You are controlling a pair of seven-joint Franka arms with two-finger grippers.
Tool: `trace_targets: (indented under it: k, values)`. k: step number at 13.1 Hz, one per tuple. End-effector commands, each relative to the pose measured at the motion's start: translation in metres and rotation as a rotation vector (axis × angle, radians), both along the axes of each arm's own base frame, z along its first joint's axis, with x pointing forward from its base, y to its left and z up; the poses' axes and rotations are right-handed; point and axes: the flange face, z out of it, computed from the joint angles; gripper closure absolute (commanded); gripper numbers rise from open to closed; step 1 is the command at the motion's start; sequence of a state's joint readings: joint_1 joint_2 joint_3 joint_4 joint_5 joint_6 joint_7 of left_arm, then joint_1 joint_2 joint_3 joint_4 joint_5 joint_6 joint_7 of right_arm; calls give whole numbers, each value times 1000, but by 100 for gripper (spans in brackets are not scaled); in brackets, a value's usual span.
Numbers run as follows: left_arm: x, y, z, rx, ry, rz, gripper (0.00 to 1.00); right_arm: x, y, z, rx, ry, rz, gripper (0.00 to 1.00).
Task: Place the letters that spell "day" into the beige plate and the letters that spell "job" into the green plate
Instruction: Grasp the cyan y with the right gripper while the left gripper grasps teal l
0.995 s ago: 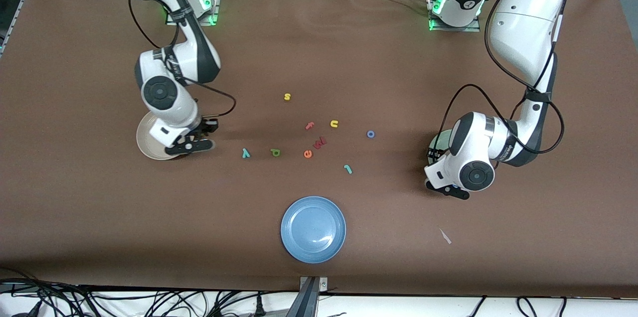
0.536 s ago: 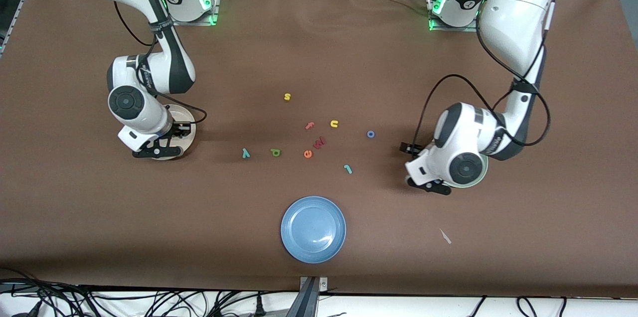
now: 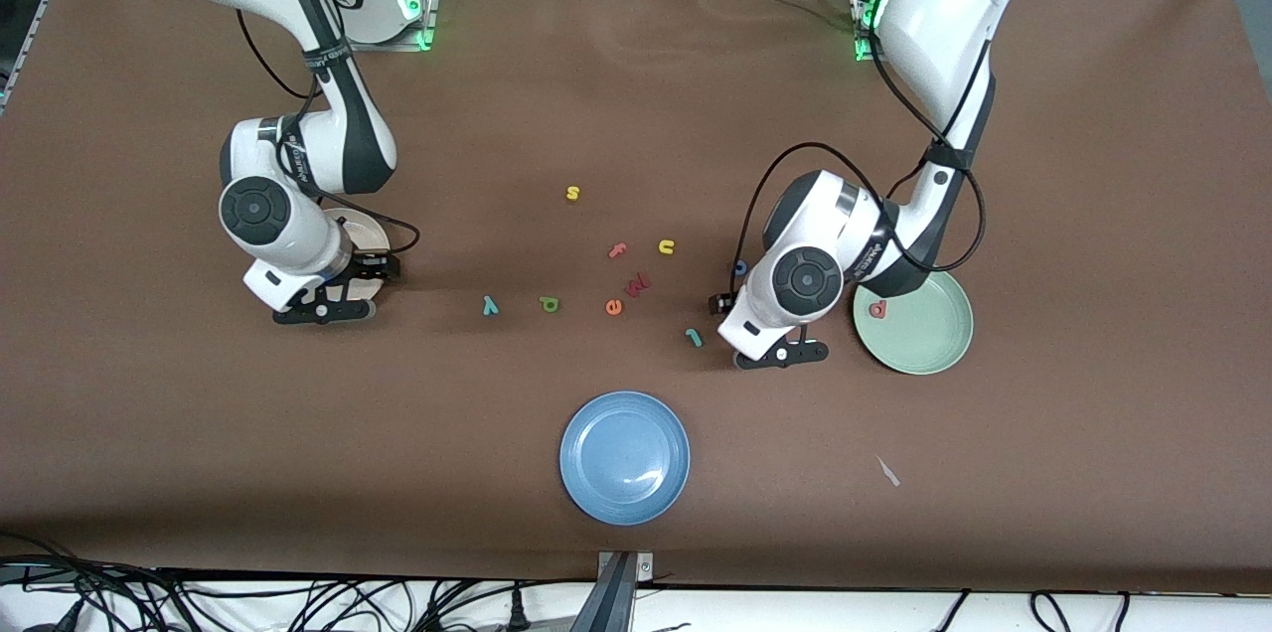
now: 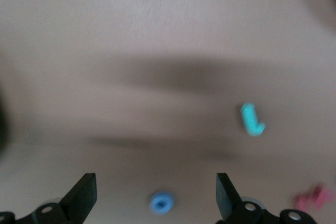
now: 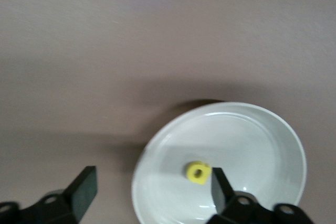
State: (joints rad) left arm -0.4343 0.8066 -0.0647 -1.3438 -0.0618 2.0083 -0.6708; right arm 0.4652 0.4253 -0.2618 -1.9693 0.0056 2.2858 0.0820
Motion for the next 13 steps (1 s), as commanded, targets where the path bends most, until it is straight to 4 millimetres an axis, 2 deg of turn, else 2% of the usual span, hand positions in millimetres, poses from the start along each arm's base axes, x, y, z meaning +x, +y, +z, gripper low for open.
trace_targets:
  k: [1,5,7,10,13]
  values:
    - [8,-15,-15,-21,-69,180,0,7,31,1,26,-2,14,0]
    - [26,-20,-38,-56,-146,347,0,11,80,-8,78,-6,-25,0]
    - [38,-27,-31,-72,-164,379,0,16,96,-20,93,-8,-50,0]
    - [33,-34,-39,-59,-161,365,0,19,114,-37,122,-29,-78,0]
    - [19,-52,-52,-25,-167,316,0,18,128,-53,172,-48,-110,1]
